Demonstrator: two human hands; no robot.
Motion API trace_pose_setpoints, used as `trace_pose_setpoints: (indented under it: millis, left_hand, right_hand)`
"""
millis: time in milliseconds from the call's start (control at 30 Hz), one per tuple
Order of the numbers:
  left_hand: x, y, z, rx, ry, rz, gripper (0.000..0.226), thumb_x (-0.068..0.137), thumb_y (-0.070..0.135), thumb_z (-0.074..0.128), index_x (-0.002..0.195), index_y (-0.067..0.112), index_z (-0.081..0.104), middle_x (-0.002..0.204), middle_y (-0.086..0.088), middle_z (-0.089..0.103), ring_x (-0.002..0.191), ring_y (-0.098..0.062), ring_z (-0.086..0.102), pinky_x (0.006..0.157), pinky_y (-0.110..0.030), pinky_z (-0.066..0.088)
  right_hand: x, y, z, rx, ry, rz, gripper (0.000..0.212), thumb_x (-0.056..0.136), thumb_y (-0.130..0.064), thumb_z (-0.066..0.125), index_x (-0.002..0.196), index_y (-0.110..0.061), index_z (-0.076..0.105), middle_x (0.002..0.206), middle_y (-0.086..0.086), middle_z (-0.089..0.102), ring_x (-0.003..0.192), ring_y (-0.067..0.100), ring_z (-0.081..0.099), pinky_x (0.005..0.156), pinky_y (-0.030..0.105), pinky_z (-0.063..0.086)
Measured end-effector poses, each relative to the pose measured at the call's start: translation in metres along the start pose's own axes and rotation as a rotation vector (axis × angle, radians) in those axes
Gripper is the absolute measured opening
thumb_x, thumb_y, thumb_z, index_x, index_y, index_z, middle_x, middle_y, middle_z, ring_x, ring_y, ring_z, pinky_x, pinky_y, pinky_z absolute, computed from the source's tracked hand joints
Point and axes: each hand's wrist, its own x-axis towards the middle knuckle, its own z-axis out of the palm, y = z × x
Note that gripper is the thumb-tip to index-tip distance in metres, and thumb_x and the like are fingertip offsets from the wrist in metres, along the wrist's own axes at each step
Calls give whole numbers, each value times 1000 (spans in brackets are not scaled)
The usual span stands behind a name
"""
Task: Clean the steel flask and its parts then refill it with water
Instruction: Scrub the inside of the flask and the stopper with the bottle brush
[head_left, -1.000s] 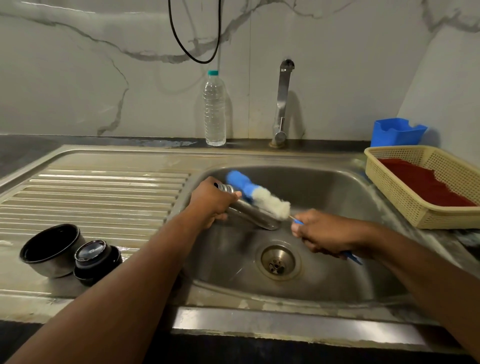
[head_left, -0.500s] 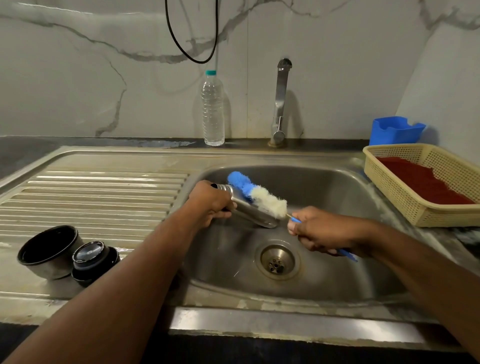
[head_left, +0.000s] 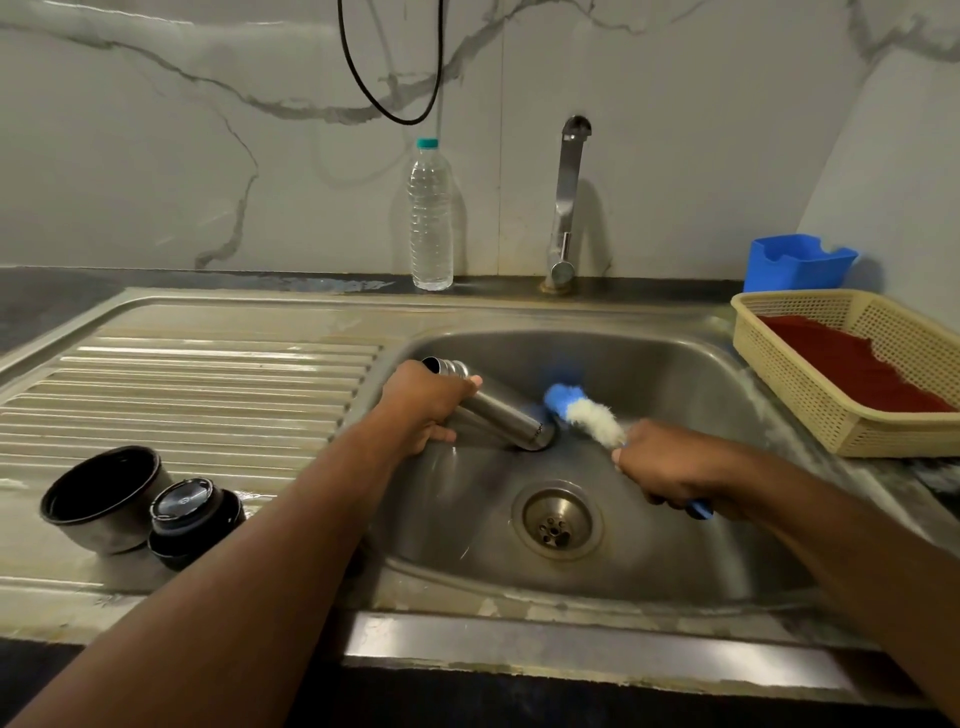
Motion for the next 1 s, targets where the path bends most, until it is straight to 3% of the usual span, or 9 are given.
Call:
trace_pose_setpoints:
  millis: [133, 200, 367, 467, 567, 667, 733, 833, 1000]
  left_hand:
    - [0, 0, 2, -40, 8, 9, 71, 79, 37, 90, 136, 10, 56, 124, -15, 65, 99, -33, 72, 63, -43, 66]
    - [1, -1, 3, -67, 5, 11, 62, 84, 36, 86, 134, 12, 57, 125, -15, 66, 102, -33, 71, 62, -42, 66]
    - [-1, 3, 3, -123, -56, -15, 41, 90, 13, 82, 125, 4, 62, 118, -14, 65, 103, -28, 68, 69, -39, 65]
    - [1, 1, 2, -94, -83, -5, 59, 75, -6, 88, 126, 2, 61, 121, -17, 67, 100, -30, 72, 61, -34, 64]
    - [2, 1, 0, -57, -36, 42, 53, 72, -11, 87, 118, 4, 65, 118, -18, 70, 93, -28, 74, 70, -40, 66]
    - [0, 1, -1, -1, 4, 76, 41, 72, 0, 91, 107, 8, 70, 105, -17, 75, 78, -24, 73, 70, -43, 66]
    - [-3, 1, 0, 81, 39, 114, 54, 65, 16, 98, 111, 11, 71, 102, -12, 75, 81, -22, 74, 61, -40, 66]
    - [-10, 3, 0, 171, 105, 170, 66, 55, 32, 102, 111, 17, 70, 100, -4, 74, 87, -20, 73, 63, -44, 67]
    - [-21, 9, -4, 196, 250, 283, 59, 55, 38, 101, 96, 20, 63, 89, 1, 70, 81, -13, 68, 60, -31, 54]
  right_hand:
    - [-23, -18, 4, 141, -136, -226, 26, 109, -21, 40, 86, -16, 51, 54, -1, 51, 33, 6, 33, 36, 19, 27]
    - [-30, -23, 4, 195, -198, -298, 26, 111, -25, 38, 89, -17, 48, 54, -3, 50, 34, 7, 32, 35, 19, 27]
    - [-12, -4, 4, -179, -63, -121, 21, 99, -15, 44, 81, -17, 54, 68, 19, 64, 42, 18, 48, 42, 23, 36]
    - [-8, 0, 9, -179, -97, -57, 17, 96, -17, 45, 86, -15, 59, 73, 14, 65, 50, 22, 51, 46, 25, 38]
    - [-9, -4, 12, -91, -109, -60, 25, 100, -18, 45, 77, -11, 54, 64, 9, 59, 41, 18, 43, 44, 23, 32]
    - [-11, -6, 8, 16, -69, -35, 20, 98, -12, 43, 82, -10, 54, 62, 10, 55, 34, 14, 36, 42, 21, 27]
    - [-17, -12, 7, 87, -74, -56, 19, 101, -13, 42, 84, -11, 52, 59, 8, 52, 32, 12, 34, 42, 20, 25]
    - [-30, -24, 11, 147, -132, -154, 27, 108, -22, 40, 84, -15, 47, 53, 1, 48, 32, 8, 32, 38, 18, 26]
    - [-46, -30, 6, 241, -248, -176, 27, 112, -28, 37, 88, -18, 44, 54, -3, 43, 36, 6, 30, 35, 17, 26]
